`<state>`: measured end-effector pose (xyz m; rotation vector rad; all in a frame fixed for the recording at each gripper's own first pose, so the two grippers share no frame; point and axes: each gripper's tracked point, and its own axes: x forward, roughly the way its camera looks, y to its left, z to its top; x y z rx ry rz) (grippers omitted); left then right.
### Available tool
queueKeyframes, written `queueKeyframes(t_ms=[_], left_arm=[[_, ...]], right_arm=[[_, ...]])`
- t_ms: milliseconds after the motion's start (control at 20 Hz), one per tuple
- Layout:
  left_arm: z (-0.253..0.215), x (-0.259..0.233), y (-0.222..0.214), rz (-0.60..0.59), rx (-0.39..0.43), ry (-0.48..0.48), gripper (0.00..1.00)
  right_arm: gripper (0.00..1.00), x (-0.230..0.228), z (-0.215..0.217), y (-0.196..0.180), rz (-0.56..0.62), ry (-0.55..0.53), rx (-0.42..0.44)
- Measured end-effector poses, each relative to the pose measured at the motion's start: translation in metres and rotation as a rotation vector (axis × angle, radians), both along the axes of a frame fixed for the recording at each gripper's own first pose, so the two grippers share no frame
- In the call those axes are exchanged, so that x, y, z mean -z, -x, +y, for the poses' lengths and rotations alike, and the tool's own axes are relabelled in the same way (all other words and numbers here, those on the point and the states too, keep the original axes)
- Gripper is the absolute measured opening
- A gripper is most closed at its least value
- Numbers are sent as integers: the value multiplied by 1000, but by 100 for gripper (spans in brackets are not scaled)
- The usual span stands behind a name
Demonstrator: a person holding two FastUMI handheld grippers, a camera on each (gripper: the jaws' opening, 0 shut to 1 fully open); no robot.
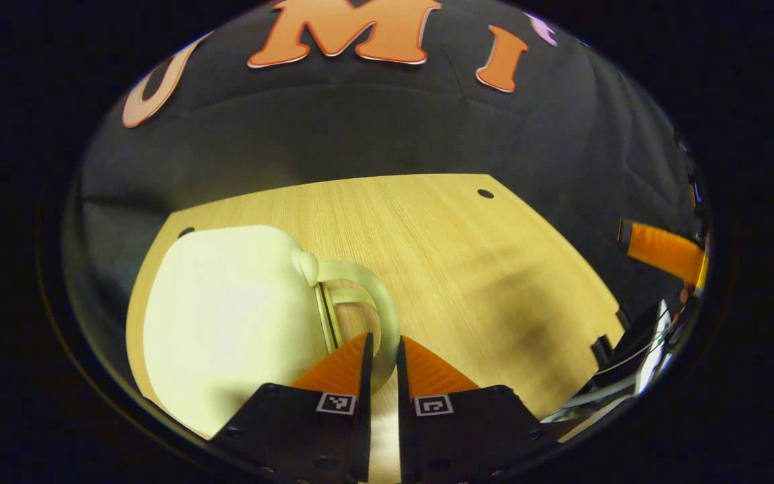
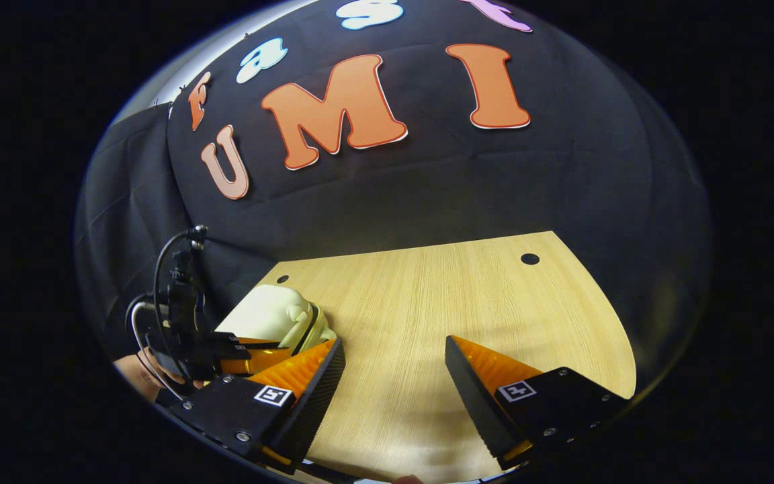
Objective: First open the suitcase, pack the skin care products into it, and then close the suitcase.
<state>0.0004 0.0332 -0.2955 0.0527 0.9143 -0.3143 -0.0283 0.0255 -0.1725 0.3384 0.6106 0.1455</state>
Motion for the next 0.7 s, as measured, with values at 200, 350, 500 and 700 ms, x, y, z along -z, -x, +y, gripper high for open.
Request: queueKeyframes(t_ms=[200,350,500,700], left_arm=[[-21,-10,6,-23,45,50,28],[-35,-33,-3,-104,37,89,41],[-55,-68,-20,-220,8,158,69],[-53,-106,-40,-412,-79,161,91]], right_arm=[[95,0,-10,-2,-2,-7,22],[95,-3,-14,-2,-17,-11,36],[95,-17,-20,-4,-66,11,55],[95,-63,-22,-8,-235,27,69]])
